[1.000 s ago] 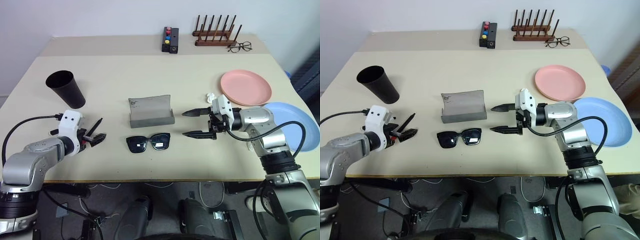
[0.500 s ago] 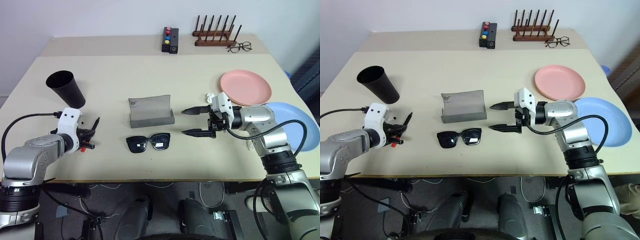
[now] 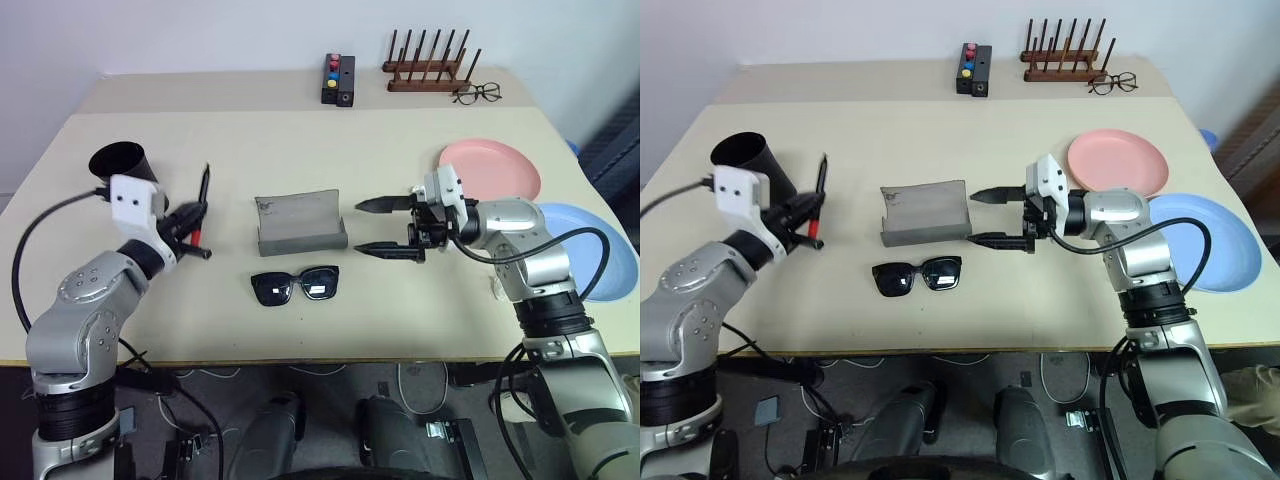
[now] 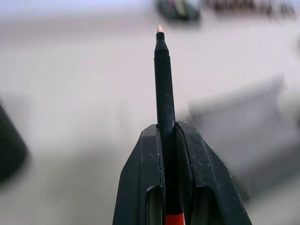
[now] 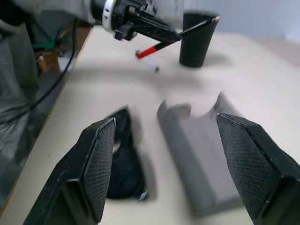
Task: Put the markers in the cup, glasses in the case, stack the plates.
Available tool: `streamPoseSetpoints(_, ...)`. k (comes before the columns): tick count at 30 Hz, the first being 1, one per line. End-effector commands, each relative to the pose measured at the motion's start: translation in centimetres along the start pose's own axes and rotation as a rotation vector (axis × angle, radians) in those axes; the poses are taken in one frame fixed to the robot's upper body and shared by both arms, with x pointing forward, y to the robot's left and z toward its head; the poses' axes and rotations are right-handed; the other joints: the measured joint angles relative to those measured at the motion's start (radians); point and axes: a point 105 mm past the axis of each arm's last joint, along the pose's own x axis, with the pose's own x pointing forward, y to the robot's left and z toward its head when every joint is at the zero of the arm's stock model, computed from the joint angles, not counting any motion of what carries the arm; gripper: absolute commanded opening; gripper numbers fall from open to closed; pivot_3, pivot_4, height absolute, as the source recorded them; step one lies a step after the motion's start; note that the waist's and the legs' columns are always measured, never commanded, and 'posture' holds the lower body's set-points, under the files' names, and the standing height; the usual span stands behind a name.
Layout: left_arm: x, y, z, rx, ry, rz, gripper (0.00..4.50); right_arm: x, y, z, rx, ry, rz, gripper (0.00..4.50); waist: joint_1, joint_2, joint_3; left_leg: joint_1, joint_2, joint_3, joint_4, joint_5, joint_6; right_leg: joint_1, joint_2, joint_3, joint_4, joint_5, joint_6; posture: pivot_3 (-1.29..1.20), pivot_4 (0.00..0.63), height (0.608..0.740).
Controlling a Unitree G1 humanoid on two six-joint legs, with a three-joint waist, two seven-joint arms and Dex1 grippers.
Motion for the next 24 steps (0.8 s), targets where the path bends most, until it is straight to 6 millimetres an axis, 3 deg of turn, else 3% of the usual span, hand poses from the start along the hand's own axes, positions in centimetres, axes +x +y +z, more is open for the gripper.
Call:
streamPoseSetpoints(1,0.3,2.1,3.7,0.007,-0.187,0.137,0.03,0.8,-1.6,2.9,-0.05,-0.132,-0.04,3.51,-0.001,0.0,0.0,0.0,0.0,0.0,0.0,0.0,0.0,0.0,0.0,0.0,0.0,0.0,0.0,0.0,0.15,0.74)
streamPoseSetpoints(5,0.9,5.1,4.9,-0.024,-0.31,0.298,0.03,1.8,-2.6,3.9,-0.052,-0.198,-0.05,3.51,-0.001,0.0,0.0,0.0,0.0,0.001,0.0,0.001,-0.001,0.0,0.001,0.0,0.0,0.001,0.001,0.0,0.15,0.74)
streamPoseSetpoints(10,0.5,8.4,7.3,0.109,-0.49,0.537,0.03,2.5,-3.2,4.0,-0.048,-0.227,-0.04,3.51,0.0,0.0,0.0,0.0,-0.001,0.001,0.001,0.001,-0.001,0.0,0.001,0.0,0.0,0.001,0.001,0.0,0.15,0.74)
streamPoseSetpoints(16,0.0,9.4,9.1,0.138,-0.617,0.557,0.03,3.2,-3.4,3.3,-0.028,-0.224,-0.046,3.51,-0.002,0.0,0.0,0.0,-0.001,0.001,0.001,0.001,-0.001,-0.001,0.001,0.0,0.0,0.001,0.002,0.0,0.15,0.74)
streamPoseSetpoints(24,-0.8,9.0,10.5,0.274,-0.717,0.527,0.03,3.8,-3.5,1.7,0.002,-0.196,-0.081,3.51,-0.016,0.0,0.0,0.0,-0.001,0.001,0.001,0.001,-0.001,-0.002,0.001,0.0,0.002,0.001,0.002,0.0,0.15,0.74)
